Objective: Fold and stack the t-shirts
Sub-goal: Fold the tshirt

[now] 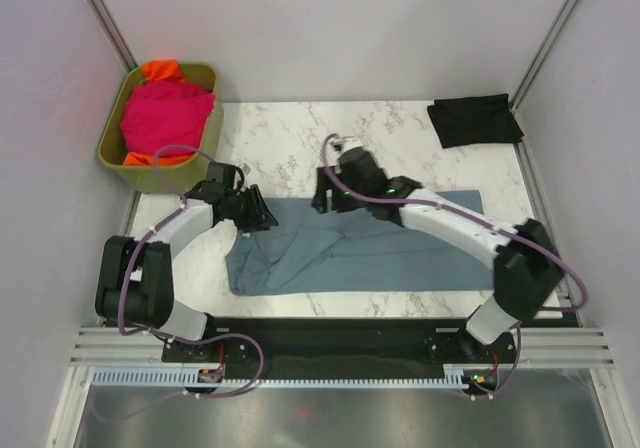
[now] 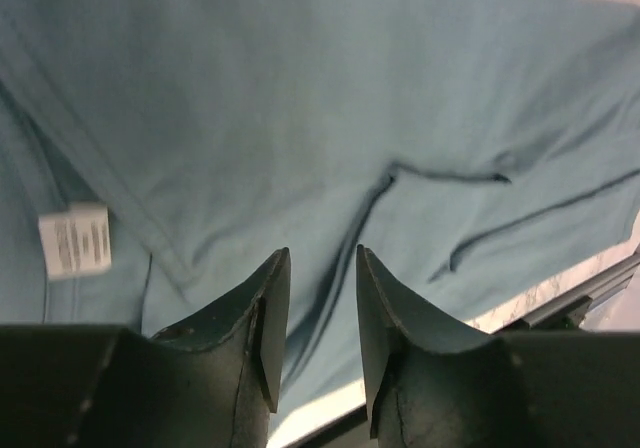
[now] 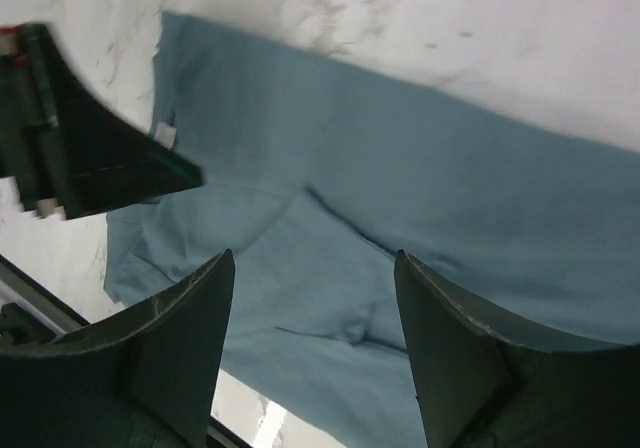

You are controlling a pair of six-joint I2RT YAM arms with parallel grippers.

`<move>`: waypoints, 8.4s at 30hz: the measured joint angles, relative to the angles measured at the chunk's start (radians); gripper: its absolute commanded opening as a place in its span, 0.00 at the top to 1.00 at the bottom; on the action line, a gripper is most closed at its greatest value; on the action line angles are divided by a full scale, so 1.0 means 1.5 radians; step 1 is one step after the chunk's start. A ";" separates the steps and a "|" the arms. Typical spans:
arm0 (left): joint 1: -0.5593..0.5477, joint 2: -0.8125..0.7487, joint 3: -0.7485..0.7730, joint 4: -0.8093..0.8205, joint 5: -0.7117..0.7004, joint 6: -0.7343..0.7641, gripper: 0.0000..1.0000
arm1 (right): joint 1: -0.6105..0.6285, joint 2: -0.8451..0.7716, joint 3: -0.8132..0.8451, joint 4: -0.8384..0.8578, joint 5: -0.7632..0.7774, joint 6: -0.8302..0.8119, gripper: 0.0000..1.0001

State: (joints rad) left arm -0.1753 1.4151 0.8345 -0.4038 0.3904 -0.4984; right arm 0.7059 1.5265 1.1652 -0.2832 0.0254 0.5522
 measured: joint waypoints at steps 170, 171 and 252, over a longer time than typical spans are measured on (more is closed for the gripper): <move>-0.594 0.366 0.274 0.125 -0.231 -0.190 0.85 | -0.315 -0.351 -0.067 -0.111 0.134 -0.081 0.02; -0.595 0.368 0.275 0.124 -0.233 -0.196 0.95 | -0.315 -0.351 -0.067 -0.113 0.134 -0.082 0.02; -0.531 -0.264 -0.210 0.052 -0.329 -0.270 0.98 | 0.007 -0.572 -0.510 -0.233 0.028 0.286 1.00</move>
State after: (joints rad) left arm -0.9710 1.0191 0.5198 -0.3256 -0.1024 -0.9039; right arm 0.7166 0.6682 0.4007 -0.6334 0.0673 0.9810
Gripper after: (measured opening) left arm 0.033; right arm 0.020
